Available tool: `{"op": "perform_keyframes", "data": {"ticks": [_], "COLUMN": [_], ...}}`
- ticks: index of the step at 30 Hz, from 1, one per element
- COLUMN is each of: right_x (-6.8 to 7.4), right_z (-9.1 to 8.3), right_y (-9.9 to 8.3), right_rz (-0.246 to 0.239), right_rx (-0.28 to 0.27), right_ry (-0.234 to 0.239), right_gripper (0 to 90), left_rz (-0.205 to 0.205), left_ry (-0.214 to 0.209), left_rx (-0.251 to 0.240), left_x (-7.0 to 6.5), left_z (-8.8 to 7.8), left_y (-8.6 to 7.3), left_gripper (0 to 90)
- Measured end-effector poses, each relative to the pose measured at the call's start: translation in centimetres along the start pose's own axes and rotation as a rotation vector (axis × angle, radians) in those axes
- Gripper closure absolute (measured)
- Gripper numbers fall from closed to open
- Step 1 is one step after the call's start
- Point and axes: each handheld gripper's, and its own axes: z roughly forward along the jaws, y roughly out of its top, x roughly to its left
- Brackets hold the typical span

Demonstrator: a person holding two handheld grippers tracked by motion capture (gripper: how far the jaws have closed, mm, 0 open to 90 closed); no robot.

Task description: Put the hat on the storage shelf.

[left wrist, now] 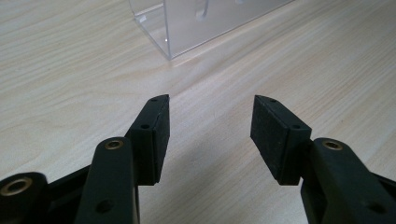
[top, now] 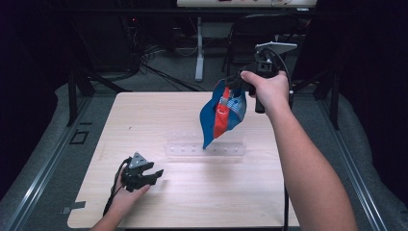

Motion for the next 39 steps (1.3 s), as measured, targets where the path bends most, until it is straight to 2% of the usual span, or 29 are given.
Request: {"op": "perform_keyframes", "data": {"ticks": [7,33,39], "right_x": [-0.4,0.1,-0.4], "right_z": [-0.1,2.3,3.2], "right_y": [-0.2,-0.8,-1.0], "right_rz": [0.005,-0.015,-0.012], "right_rx": [0.013,0.052,0.067], "right_ry": [0.001,0.016,0.011], "right_gripper": [77.6,77.5,77.5], "left_rz": [0.005,0.006,0.006], "left_ry": [0.0,0.004,0.001], "left_rx": [0.001,-0.003,0.0], "left_x": [-0.1,-0.1,0.0], "left_z": [0.1,0.1,0.0], "left_y": [0.0,0.0,0.0], "left_gripper": [47.9,47.9,47.9]}}
